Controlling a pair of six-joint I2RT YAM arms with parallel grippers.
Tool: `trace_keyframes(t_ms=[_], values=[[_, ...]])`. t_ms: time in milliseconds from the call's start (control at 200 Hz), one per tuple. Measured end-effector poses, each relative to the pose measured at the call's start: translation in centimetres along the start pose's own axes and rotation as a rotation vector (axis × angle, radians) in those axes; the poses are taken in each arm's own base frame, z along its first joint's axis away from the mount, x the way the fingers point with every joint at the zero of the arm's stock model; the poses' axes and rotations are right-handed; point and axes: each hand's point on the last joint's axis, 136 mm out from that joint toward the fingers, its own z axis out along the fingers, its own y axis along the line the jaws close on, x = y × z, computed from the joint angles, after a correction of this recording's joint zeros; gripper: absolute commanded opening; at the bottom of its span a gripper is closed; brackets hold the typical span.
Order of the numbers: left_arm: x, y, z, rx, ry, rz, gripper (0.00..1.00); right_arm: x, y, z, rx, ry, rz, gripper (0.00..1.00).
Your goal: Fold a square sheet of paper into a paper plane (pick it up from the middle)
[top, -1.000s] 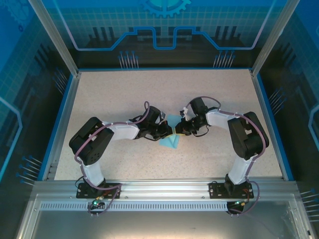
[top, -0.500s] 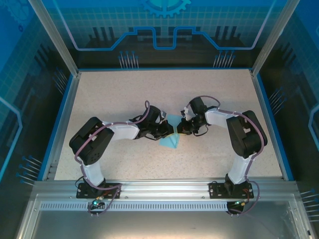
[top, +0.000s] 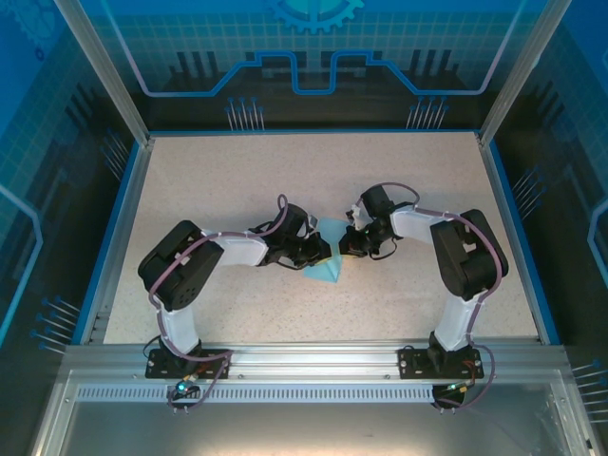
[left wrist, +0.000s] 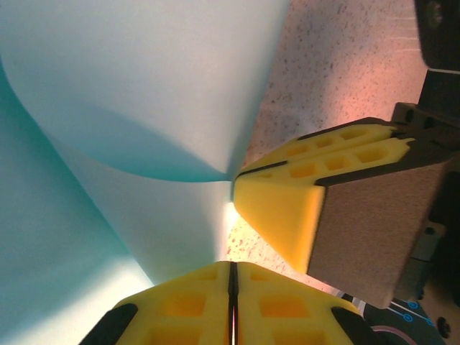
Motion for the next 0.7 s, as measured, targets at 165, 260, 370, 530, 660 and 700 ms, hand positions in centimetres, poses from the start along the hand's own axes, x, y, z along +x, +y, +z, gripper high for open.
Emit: trace_keyframes(t_ms=[165, 260, 370, 530, 660, 700], values=[[0.21, 0.58, 0.42, -0.010, 0.014, -0.009, 0.12, 0.02, -0.32, 0.34, 0.005, 0.009, 0.008, 0.07], [0.22, 0.76, 0.53, -0.014, 0.016, -0.012, 0.12, -0.01, -0.33, 0.37, 0.005, 0.009, 0.008, 0.07], [0.24, 0.85, 0.58, -0.015, 0.017, -0.013, 0.12, 0.00, -0.39, 0.44, 0.005, 0.011, 0.010, 0.07], [0.24, 0.83, 0.58, -0.015, 0.017, -0.013, 0.12, -0.03, -0.43, 0.48, 0.006, 0.012, 0.010, 0.07], [0.25, 0.82, 0.58, -0.015, 0.018, -0.013, 0.13, -0.15, -0.43, 0.46, 0.009, 0.009, 0.010, 0.07], [0.24, 0.83, 0.58, -0.015, 0.018, -0.012, 0.13, -0.17, -0.44, 0.46, 0.010, 0.008, 0.009, 0.07]])
